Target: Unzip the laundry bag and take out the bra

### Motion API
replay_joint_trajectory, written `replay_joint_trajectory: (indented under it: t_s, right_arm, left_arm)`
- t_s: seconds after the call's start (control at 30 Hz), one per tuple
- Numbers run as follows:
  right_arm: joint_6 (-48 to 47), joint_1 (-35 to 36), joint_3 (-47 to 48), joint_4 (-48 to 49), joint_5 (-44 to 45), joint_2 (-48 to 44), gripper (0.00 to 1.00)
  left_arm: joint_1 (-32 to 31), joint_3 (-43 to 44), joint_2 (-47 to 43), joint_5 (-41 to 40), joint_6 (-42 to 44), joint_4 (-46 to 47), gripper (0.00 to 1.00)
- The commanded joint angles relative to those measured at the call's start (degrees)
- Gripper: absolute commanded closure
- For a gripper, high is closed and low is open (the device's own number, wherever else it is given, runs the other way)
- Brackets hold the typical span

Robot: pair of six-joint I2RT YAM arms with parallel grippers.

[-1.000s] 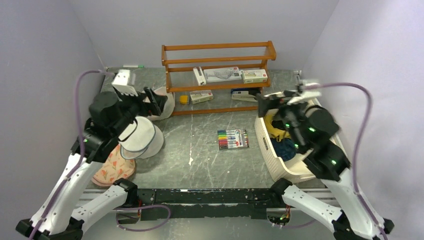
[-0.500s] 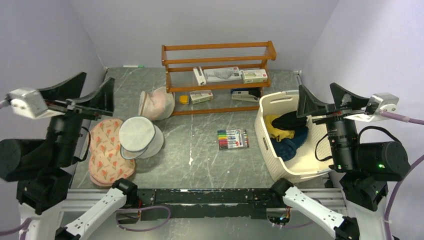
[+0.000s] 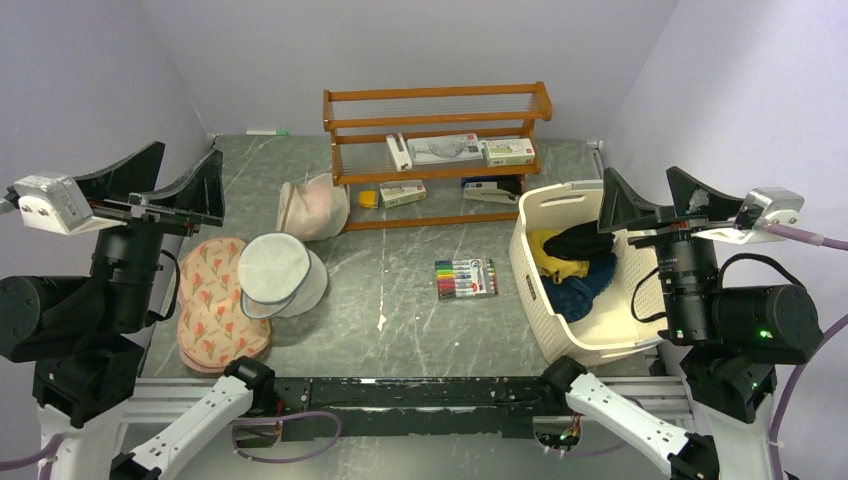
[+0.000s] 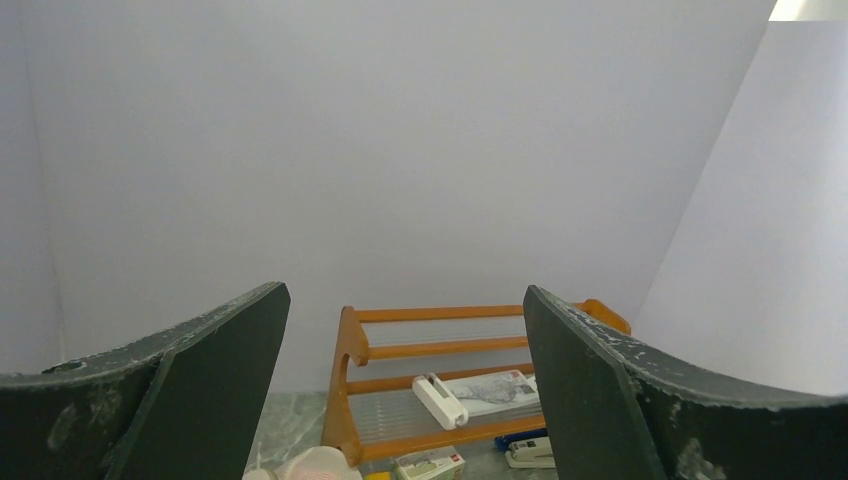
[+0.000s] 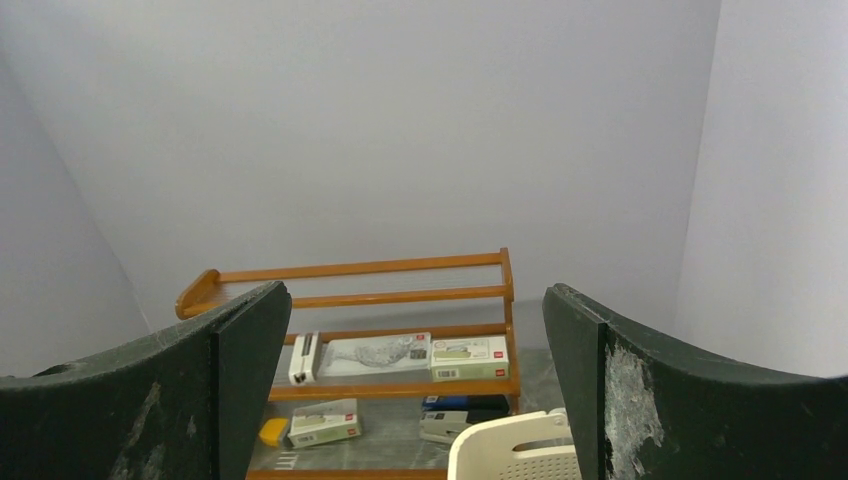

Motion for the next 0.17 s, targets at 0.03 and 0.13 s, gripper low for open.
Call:
replay_joint_trajectory:
  t_s: [0.03,0.13]
  right_arm:
    - [0.60,-0.23,-0.30,0.09,0.75,-0.99,0.00]
    - [1.14,-0.24,-0.59,-0.16,0.68,-1.46,0.00]
  left_arm:
    - [-0.24,-0.46,0.14,-0.75,-0.40,-0.62,0.01]
    - [-0.23,-0.37,0.41,-0.65,-0.58,-0.94,0.01]
